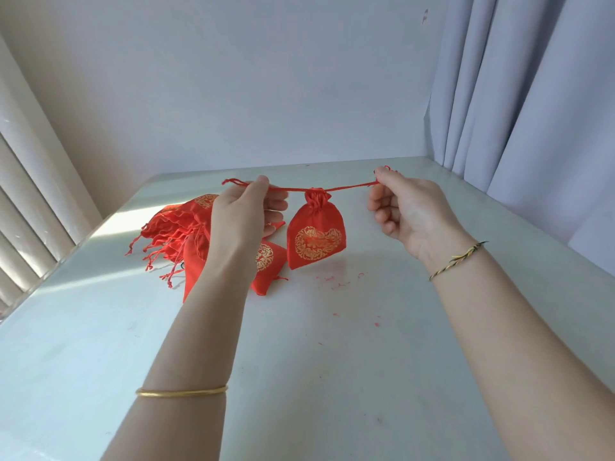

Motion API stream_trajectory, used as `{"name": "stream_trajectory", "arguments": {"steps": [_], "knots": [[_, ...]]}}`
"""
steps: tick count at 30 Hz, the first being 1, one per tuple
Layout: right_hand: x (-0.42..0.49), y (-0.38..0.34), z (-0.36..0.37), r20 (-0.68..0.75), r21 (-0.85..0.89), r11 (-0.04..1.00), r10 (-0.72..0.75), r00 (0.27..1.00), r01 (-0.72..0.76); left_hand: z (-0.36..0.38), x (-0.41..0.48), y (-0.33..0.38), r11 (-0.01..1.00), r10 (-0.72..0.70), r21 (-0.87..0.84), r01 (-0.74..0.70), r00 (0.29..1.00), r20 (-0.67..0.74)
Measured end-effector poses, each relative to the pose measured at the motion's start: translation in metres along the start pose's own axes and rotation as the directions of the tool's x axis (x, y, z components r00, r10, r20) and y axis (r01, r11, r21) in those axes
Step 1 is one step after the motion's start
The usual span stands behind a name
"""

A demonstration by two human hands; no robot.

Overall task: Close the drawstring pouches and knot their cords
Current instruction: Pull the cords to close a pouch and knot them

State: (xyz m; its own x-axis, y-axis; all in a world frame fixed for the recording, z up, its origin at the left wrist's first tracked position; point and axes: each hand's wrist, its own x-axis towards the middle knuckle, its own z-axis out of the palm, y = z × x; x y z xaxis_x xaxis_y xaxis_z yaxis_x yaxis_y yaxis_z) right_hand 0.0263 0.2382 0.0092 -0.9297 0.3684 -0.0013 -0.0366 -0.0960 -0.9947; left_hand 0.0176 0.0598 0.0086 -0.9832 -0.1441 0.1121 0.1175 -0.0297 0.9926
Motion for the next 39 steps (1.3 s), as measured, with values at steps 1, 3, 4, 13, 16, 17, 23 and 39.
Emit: {"name": "stream_trajectory", "arguments": {"steps": [1, 3, 4, 13, 16, 17, 23, 39], "knots": [[0.001, 0.001, 0.0, 0.001, 0.013, 1.0, 0.013, 1.0, -0.013, 0.0, 0.001, -0.001, 1.0, 0.002, 0.024, -0.002, 1.0, -0.004], [0.004, 0.003, -0.002, -0.01, 0.04, 0.999, 0.037, 0.999, -0.037, -0.002, 0.004, -0.003, 0.998, 0.008, 0.059, -0.007, 1.0, -0.024], [0.005, 0.005, -0.003, -0.027, 0.053, 0.997, 0.049, 0.998, -0.047, -0.002, 0.005, -0.004, 0.998, 0.016, 0.06, -0.013, 0.999, -0.045], [0.007, 0.026, 0.005, -0.083, -0.021, 0.996, 0.079, 0.993, -0.081, -0.004, 0.005, -0.001, 0.924, 0.088, -0.383, -0.017, 0.982, 0.169], [0.004, 0.015, 0.008, -0.066, 0.024, 1.0, 0.021, 0.998, -0.019, 0.0, 0.002, 0.003, 0.938, 0.073, -0.346, 0.011, 0.971, 0.228], [0.002, 0.01, 0.009, -0.046, 0.042, 0.999, -0.015, 0.999, 0.016, 0.001, 0.001, 0.003, 0.962, 0.065, -0.272, -0.002, 0.973, 0.223], [-0.016, -0.014, 0.019, 0.142, 0.026, 0.961, -0.277, 0.95, 0.276, 0.002, -0.006, 0.005, 0.992, 0.058, 0.084, -0.098, 0.921, 0.385], [-0.023, -0.007, 0.026, 0.36, -0.138, 0.968, -0.147, 0.921, 0.208, 0.004, -0.003, 0.004, 0.994, 0.054, 0.072, -0.08, 0.947, 0.316]]}}
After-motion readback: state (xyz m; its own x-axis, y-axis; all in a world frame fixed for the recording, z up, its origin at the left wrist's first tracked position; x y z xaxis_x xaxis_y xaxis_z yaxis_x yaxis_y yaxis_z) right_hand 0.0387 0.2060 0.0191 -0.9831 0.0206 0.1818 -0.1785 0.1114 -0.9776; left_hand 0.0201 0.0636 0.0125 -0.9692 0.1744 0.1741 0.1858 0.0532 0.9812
